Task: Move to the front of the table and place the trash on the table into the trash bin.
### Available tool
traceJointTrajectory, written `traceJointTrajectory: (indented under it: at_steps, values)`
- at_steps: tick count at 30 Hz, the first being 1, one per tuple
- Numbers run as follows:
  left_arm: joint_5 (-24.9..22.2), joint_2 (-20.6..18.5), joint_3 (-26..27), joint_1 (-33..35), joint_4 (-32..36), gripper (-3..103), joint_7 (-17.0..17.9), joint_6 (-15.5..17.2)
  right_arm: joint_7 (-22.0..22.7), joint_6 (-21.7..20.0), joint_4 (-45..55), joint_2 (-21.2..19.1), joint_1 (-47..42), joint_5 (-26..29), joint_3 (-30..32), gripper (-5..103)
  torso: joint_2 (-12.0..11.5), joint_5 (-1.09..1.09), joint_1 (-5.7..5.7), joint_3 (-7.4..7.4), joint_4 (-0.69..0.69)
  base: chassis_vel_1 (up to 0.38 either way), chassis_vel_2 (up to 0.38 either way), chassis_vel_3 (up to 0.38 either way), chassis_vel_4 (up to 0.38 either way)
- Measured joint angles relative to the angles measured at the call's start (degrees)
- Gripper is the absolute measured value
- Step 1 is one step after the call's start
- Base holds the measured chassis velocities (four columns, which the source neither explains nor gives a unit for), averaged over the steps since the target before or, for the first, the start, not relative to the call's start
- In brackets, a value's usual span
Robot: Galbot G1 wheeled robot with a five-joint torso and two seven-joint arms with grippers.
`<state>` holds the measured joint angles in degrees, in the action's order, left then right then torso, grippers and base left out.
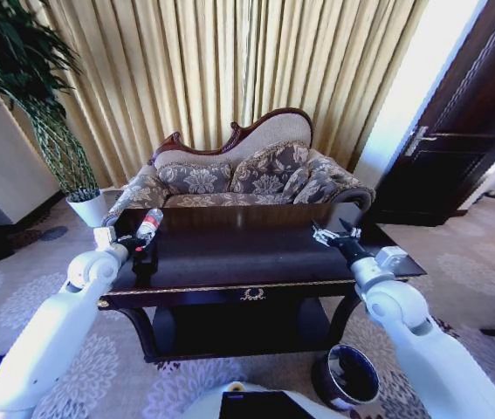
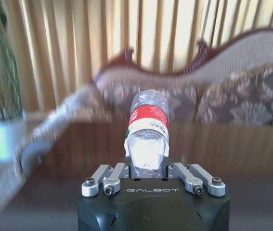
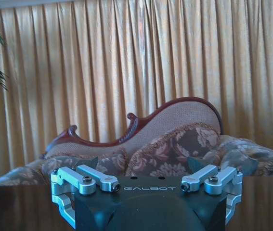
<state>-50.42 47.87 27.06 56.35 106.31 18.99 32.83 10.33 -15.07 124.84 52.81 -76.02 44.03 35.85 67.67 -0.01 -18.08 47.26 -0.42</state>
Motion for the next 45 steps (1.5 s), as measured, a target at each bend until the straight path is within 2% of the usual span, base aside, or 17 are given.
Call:
traceJointTrajectory:
  at_steps: [1,2,4,6,8,9,13,14,15,18,19,20,24,26,33,38,45]
  values:
    - [2.63,-0.34,0.0,-0.04,-0.12,27,-1.61,-2.11,0.02,0.02,0.45,-0.13,-0.08,0.43,-0.15,100,0.0,-0.01,0.0,0.0,0.0,0.0,0.0,0.0,0.0]
    - [2.63,-0.34,0.0,-0.04,-0.12,27,-1.61,-2.11,0.02,0.02,0.45,-0.13,-0.08,0.43,-0.15,100,0.0,-0.01,0.0,0.0,0.0,0.0,0.0,0.0,0.0]
    - [8.24,-1.11,-0.16,-0.27,0.19,27,-4.99,-6.91,0.07,0.02,1.26,-0.36,-0.23,1.56,-0.97,100,0.0,0.01,0.0,0.0,0.0,0.0,0.0,0.0,0.0]
    - [9.39,-1.26,-0.3,-0.38,0.37,27,-5.56,-7.87,0.07,0.03,1.45,-0.52,-0.23,2.09,-1.29,100,0.0,0.01,0.0,0.0,0.0,0.0,0.0,0.0,0.0]
    - [14.28,-1.95,-1.42,-1.06,1.06,27,-7.1,-11.97,0.08,0.03,2.18,-1.84,0.48,5.96,-2.42,100,0.0,0.01,0.0,0.0,-0.01,0.0,0.0,0.0,0.0]
    - [14.28,-1.95,-1.42,-1.06,1.06,27,-7.1,-11.97,0.08,0.03,2.18,-1.84,0.48,5.96,-2.42,100,0.0,0.01,0.0,0.0,-0.01,0.0,0.0,0.0,0.0]
    - [26.12,-3.36,-4.02,-2.73,0.69,27,-11.37,-20.14,-0.12,0.03,2.49,-7.36,5.15,14.97,-5.46,100,0.0,0.01,0.0,0.0,0.0,0.0,0.0,0.0,0.0]
    - [26.12,-3.36,-4.02,-2.73,0.69,27,-11.37,-20.14,-0.12,0.03,2.49,-7.36,5.15,14.97,-5.46,100,0.0,0.01,0.0,0.0,0.0,0.0,0.0,0.0,0.0]
    - [29.62,-3.81,-5.01,-3.56,0.48,27,-12.84,-22.54,-0.77,0.03,1.68,-10.01,8.19,18.2,-7.11,100,0.0,-0.01,0.0,0.0,0.0,0.0,0.0,0.0,0.0]
    - [32.15,-4.62,-6.82,-5.02,0.65,27,-13.35,-24.46,-1.22,0.03,0.44,-13.2,13.34,22.25,-10.18,100,0.0,0.0,0.0,0.0,0.01,0.0,0.0,0.0,0.0]
    - [35.11,-5.77,-11.3,-8.17,0.9,27,-12.61,-26.89,-1.43,0.03,-1.49,-15.44,22.4,28.04,-16.39,100,0.0,0.0,0.0,0.01,0.0,0.0,0.0,0.0,0.0]
    - [36.36,-6.49,-14.26,-10.09,0.97,27,-11.64,-27.87,-1.84,0.04,-2.96,-14.92,26.66,29.21,-19.78,100,0.0,0.01,0.0,0.0,-0.01,0.0,0.0,0.0,0.0]
    - [37.1,-7.37,-18.72,-13.66,1.02,27,-9.57,-28.4,-2.17,0.03,-4.87,-12.76,32.01,30.95,-24.77,100,0.0,0.01,-0.01,0.01,0.01,0.0,0.0,0.0,0.0]
    - [38.25,-7.74,-22.79,-18.32,0.83,27,-8.53,-29.15,-2.16,0.03,-6.02,-10.18,37.03,34.2,-29.61,100,-0.01,0.01,-0.01,0.01,0.0,0.0,0.0,0.0,0.0]
    - [37.51,-7.93,-31.45,-27.73,1.76,27,-7.59,-29.01,-2.13,-0.08,-7.86,-5.54,46.35,38.68,-37.66,100,0.0,0.01,0.0,0.01,0.0,0.0,0.0,0.0,0.0]
    - [37.2,-6.63,-37.79,-32.29,1.83,27,-7.39,-28.42,-2.09,-0.1,-10.26,-2.64,50.78,39.77,-40.66,100,0.0,0.01,-0.01,0.01,0.0,0.0,0.0,0.0,0.0]
    - [37.03,-5.32,-43.95,-35.99,3.65,27,-6.31,-27.04,-2.1,-0.14,-13.74,1.0,52.77,39.7,-41.03,100,-0.01,0.01,-0.01,0.01,0.0,0.0,0.0,0.0,0.0]
